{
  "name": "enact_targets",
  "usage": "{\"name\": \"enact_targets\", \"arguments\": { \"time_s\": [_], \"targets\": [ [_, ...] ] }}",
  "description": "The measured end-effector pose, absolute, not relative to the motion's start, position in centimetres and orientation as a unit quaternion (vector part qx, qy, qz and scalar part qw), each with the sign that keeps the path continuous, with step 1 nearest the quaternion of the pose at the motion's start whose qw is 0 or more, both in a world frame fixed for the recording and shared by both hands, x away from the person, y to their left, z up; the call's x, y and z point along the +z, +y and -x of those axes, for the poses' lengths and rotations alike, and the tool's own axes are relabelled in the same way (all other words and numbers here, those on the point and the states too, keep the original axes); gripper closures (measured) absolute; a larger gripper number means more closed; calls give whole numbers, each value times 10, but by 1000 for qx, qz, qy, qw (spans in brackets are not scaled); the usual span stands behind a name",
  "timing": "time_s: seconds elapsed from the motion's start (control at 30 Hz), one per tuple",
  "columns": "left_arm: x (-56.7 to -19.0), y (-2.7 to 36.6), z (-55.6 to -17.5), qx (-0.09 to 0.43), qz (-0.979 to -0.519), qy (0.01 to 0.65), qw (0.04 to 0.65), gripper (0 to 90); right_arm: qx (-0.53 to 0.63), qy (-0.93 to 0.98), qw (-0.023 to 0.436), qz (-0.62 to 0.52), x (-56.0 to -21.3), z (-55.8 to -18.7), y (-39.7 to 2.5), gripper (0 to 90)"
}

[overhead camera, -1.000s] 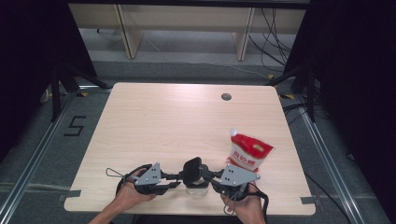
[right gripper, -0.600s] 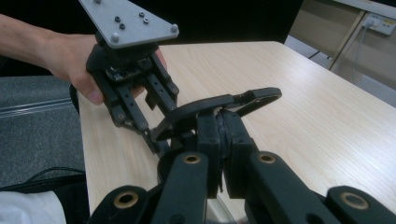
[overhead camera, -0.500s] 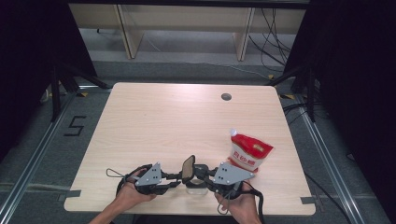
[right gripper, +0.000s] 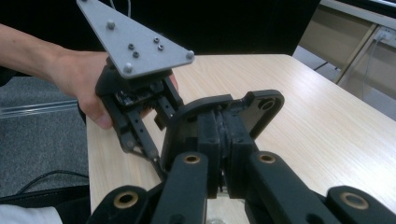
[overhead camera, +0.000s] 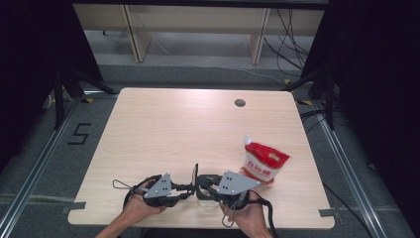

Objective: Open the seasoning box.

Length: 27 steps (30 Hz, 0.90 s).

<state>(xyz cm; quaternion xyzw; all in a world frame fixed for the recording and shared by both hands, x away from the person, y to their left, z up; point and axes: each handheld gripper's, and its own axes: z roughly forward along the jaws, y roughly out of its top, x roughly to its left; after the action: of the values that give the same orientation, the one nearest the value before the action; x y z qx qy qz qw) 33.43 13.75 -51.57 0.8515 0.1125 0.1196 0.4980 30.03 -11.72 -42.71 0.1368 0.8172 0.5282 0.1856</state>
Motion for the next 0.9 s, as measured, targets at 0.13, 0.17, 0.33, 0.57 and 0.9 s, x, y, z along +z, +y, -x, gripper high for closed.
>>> {"name": "enact_targets", "arguments": {
  "time_s": [0.13,0.17,0.33,0.57,0.9],
  "targets": [
    [-516,137,-333,119,-850,115,499,730,530,817,187,-130,-426,-301,-112,882],
    [-516,137,-333,119,-850,115,500,730,529,818,186,-129,-425,-301,-111,882],
    [-516,136,-332,121,-850,116,500,728,531,818,181,-128,-425,-302,-107,882],
    [-516,136,-332,123,-850,116,499,727,532,818,182,-125,-424,-303,-102,882],
    [-517,136,-332,122,-850,117,498,727,529,820,181,-119,-425,-304,-96,882]
  ]
}}
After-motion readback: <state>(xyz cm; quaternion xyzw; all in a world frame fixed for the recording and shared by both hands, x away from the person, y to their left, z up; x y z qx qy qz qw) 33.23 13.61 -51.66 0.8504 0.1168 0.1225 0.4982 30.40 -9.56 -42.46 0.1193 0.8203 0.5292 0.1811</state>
